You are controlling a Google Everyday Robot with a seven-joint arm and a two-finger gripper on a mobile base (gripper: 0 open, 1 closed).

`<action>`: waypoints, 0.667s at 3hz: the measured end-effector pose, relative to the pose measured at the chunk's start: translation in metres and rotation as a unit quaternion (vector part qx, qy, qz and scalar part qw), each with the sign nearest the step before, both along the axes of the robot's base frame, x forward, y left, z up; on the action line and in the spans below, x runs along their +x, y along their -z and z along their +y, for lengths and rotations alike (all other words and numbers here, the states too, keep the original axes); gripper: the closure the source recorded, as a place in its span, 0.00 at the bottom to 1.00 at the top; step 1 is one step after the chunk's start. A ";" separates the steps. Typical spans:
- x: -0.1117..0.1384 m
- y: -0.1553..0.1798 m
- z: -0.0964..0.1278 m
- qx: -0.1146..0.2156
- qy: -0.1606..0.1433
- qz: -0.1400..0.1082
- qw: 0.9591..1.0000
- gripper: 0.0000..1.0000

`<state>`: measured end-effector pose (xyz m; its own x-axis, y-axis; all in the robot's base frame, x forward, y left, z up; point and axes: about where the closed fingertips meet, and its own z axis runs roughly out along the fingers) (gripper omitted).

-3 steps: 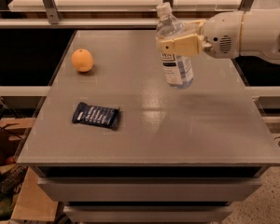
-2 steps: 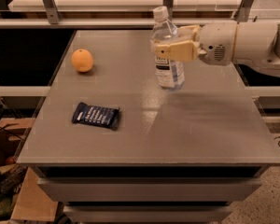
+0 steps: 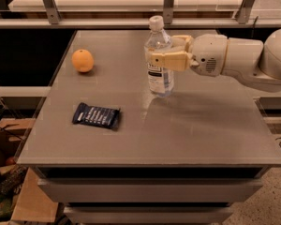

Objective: Place blue plastic bottle upright

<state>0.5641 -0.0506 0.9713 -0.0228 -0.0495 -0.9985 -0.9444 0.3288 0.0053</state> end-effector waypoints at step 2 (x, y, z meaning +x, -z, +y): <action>0.002 0.010 0.002 0.018 0.001 0.000 1.000 0.85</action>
Offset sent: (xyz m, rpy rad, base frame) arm 0.0051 -0.0044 -0.0178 0.0453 0.0110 -0.0232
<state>0.5660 -0.0486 0.9608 -0.0232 -0.0132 -0.9996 -0.9439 0.3299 0.0175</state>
